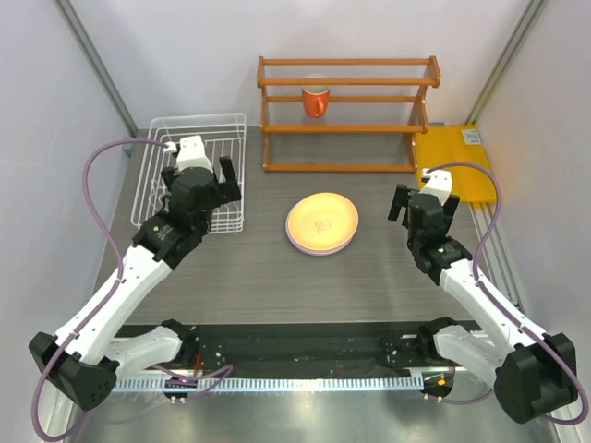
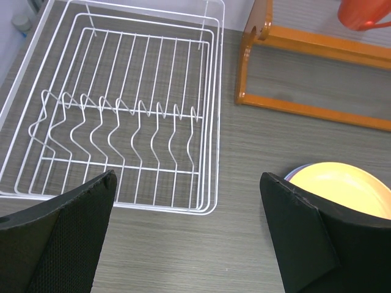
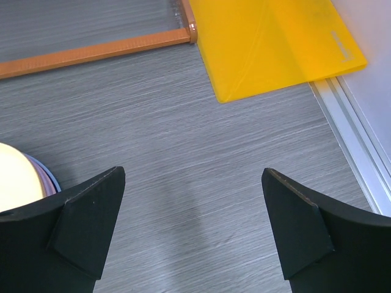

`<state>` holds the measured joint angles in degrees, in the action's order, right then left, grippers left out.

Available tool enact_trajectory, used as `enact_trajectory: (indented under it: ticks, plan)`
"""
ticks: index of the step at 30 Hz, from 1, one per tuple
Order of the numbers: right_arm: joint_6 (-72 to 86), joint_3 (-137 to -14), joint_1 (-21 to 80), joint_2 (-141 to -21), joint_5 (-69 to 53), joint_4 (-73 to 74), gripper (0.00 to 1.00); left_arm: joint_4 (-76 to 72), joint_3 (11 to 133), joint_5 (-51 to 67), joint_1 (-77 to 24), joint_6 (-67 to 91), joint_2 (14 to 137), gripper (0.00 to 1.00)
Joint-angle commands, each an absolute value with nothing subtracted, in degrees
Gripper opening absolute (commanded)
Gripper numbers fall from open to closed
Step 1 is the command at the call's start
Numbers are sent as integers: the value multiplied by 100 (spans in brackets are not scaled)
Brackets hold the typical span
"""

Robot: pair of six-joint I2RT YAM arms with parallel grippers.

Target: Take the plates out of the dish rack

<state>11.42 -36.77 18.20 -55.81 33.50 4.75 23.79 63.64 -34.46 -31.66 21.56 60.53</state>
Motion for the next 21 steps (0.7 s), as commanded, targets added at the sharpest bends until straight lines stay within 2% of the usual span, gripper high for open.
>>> enact_trajectory:
  ticks: [1, 12, 16, 21]
  plan:
    - [1072, -3586, 1828, -5537, 3709, -44, 100, 2136, 6443, -3595, -3173, 2039, 5836, 99]
    - [1028, -3138, 1828, -5186, 3867, -351, 100, 2030, 6258, -3779, -3173, 1846, 5695, 100]
    - [1108, -3085, 1828, -5177, 3806, -404, 100, 1566, 6004, -4226, -3173, 1635, 5634, 99]
    - [984, -3181, 1828, -5168, 3903, -580, 100, 1397, 5810, -4254, -3173, 1512, 5546, 99]
